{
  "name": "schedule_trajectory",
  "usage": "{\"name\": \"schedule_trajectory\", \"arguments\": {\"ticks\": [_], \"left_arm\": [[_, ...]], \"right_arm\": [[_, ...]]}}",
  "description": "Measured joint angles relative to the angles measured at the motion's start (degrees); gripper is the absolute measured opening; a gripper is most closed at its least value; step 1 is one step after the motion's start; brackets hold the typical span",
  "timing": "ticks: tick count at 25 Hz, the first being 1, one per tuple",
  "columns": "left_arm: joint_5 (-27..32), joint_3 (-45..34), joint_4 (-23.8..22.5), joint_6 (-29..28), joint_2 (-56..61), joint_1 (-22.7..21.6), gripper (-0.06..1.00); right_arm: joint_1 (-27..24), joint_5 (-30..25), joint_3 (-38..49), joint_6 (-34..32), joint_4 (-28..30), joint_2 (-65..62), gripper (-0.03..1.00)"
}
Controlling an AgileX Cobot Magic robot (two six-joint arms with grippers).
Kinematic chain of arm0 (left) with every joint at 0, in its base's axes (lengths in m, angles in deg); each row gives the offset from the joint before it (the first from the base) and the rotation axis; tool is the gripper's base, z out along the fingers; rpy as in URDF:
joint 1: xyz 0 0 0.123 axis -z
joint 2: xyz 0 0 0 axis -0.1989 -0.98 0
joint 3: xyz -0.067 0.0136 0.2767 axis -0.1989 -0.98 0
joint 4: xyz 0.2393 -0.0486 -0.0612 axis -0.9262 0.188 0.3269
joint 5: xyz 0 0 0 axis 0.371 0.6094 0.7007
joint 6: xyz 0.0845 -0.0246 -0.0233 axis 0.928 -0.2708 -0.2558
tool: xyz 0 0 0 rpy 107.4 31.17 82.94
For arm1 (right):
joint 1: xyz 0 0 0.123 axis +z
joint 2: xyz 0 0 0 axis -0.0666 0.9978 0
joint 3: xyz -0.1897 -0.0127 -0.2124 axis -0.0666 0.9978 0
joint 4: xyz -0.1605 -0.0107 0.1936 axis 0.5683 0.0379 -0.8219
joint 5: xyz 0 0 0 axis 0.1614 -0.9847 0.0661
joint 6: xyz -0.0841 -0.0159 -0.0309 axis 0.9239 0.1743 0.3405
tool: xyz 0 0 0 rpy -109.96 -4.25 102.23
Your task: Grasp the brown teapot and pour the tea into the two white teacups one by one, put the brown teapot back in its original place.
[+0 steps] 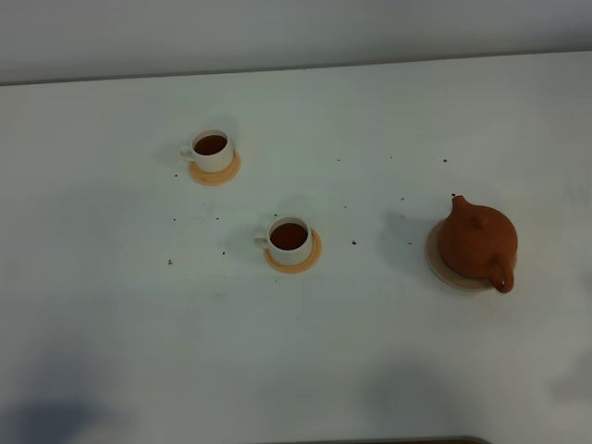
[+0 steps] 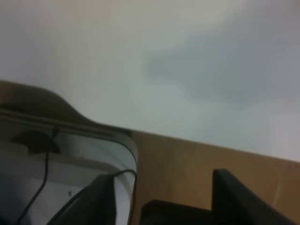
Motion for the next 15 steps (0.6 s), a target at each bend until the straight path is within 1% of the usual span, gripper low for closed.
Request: {"name": "schedule_trajectory", "arguments": {"ticks": [5,8,11,13,15], "left_arm": [[0.00,0.00,0.00,0.00,0.00,0.00,0.25],[0.00,0.00,0.00,0.00,0.00,0.00,0.25],[0.00,0.00,0.00,0.00,0.00,0.00,0.25],[0.00,0.00,0.00,0.00,0.00,0.00,0.25],[0.00,0.00,0.00,0.00,0.00,0.00,0.25]], "right_arm": [[0.00,-0.23,5.64,0.90,-0.17,-14.77,0.45],[0.00,-0.50,7.04,1.23,-0.17,-19.94,0.45],[0.00,-0.37,7.42,1.34,-0.17,-22.33,0.45],[0.00,2.47,8.07,1.47,0.37,-22.60,0.45],[0.00,6.85,9.43,2.24,1.37,-22.72,0.45]]}}
